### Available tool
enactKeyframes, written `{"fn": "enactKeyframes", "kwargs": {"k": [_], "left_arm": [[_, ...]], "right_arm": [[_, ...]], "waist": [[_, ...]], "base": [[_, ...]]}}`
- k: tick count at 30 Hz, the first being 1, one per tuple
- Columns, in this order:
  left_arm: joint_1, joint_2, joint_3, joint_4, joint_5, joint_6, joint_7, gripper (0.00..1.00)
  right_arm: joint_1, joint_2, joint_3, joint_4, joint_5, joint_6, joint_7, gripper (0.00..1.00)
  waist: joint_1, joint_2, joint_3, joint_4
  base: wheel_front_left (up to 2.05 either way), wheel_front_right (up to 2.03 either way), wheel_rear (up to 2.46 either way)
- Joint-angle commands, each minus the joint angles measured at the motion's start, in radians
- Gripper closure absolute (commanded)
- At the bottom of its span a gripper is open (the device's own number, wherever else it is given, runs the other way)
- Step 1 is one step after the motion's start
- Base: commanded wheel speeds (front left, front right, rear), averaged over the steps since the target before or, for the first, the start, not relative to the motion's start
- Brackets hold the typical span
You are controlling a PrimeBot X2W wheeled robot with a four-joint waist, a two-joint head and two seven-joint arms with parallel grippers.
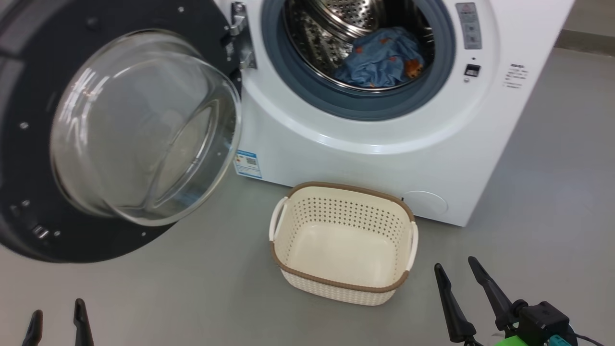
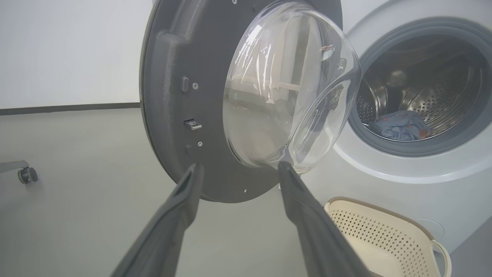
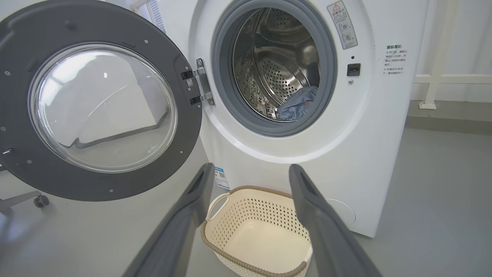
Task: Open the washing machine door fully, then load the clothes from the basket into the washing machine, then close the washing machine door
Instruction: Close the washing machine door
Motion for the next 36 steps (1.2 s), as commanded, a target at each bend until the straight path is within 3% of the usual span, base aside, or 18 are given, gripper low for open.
{"fn": "enactKeyframes", "kwargs": {"k": [1, 10, 35, 36], "left_arm": [[-0.044, 0.009, 0.038, -0.017, 0.015, -0.002, -0.006, 0.0], [-0.036, 0.006, 0.053, -0.01, 0.019, -0.002, -0.006, 0.0], [-0.026, 0.005, 0.054, 0.001, -0.006, 0.004, -0.006, 0.0], [-0.025, 0.005, 0.051, 0.004, -0.009, 0.003, -0.006, 0.22]], "right_arm": [[-0.034, -0.005, 0.031, -0.018, -0.005, 0.002, -0.005, 0.0], [-0.043, -0.005, 0.051, -0.008, -0.004, 0.002, -0.005, 0.0], [-0.058, -0.005, 0.068, 0.013, -0.018, 0.002, -0.005, 0.0], [-0.057, -0.005, 0.067, 0.012, -0.018, 0.002, -0.005, 0.0]], "waist": [[0.0, 0.0, -0.014, 0.047], [0.0, 0.0, -0.018, 0.11], [0.0, 0.0, -0.005, 0.112], [0.0, 0.0, -0.005, 0.112]], "base": [[0.0, 0.0, 0.0], [0.0, 0.0, 0.0], [0.0, 0.0, 0.0], [0.0, 0.0, 0.0]]}}
